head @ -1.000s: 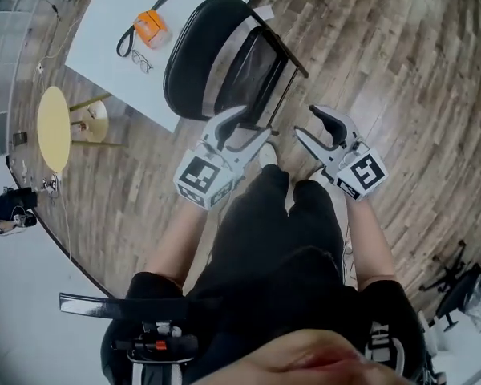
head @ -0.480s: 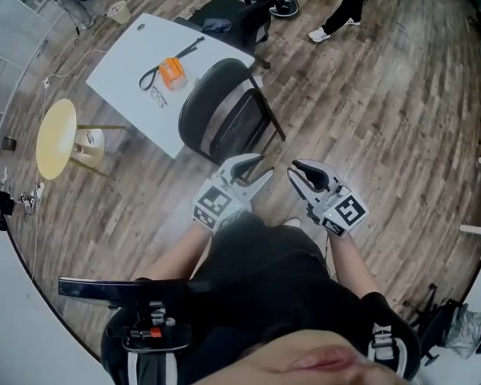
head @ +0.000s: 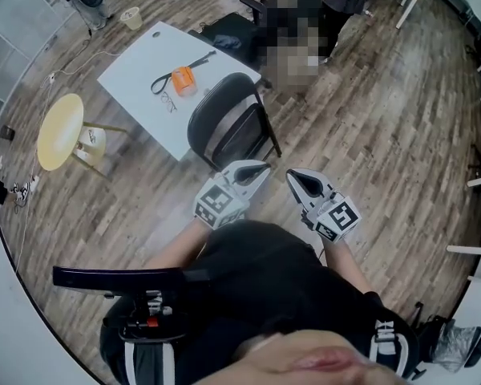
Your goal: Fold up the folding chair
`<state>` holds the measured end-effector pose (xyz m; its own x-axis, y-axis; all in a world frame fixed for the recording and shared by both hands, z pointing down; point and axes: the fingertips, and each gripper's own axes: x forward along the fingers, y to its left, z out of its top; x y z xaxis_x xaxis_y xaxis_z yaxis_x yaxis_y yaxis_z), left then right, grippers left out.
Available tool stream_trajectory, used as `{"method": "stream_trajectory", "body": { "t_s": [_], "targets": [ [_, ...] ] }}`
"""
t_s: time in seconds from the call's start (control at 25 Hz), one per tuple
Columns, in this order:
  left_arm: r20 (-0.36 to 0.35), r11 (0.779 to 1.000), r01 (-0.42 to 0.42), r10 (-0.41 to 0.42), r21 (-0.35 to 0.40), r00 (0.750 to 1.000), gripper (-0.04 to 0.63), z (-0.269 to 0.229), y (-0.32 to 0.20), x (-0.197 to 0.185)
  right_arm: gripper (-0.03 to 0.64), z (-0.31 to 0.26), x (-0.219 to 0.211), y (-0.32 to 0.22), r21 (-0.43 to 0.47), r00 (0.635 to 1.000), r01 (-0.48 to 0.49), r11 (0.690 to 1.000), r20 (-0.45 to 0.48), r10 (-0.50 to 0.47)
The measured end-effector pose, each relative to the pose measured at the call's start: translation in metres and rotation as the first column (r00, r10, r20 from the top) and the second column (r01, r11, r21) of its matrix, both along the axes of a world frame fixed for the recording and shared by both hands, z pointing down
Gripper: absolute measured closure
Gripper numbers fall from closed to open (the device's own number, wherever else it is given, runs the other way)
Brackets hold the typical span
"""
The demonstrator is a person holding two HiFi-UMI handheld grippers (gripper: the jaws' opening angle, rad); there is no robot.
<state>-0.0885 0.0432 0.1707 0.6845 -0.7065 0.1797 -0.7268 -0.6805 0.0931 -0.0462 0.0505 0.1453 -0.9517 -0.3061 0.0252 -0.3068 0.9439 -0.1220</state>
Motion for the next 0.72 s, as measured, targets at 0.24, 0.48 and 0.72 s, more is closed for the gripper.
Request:
{"method": "stream_trajectory", "body": {
  "t_s": [0.24, 0.48, 0.72],
  "targets": [
    [-0.010, 0.999, 0.043, -0.042, 0.016, 0.999, 0.591, -0.008, -0.020, -0.015, 0.607, -0.008, -0.011, -0.019, 0.009, 1.000, 0.026, 1.000, -0.003, -0.026],
    [-0.025, 0.997, 0.072, -0.072, 0.027, 0.997, 0.591, -0.016, -0.005, -0.023, 0.607, -0.015, -0.019, -0.004, 0.021, 0.998, 0.064, 0.998, -0.016, -0.064],
    [-0.027, 0.995, 0.091, -0.091, 0.026, 0.996, 0.591, -0.016, 0.002, -0.035, 0.607, -0.016, -0.033, -0.001, 0.021, 0.996, 0.084, 0.996, -0.013, -0.084]
  ]
}}
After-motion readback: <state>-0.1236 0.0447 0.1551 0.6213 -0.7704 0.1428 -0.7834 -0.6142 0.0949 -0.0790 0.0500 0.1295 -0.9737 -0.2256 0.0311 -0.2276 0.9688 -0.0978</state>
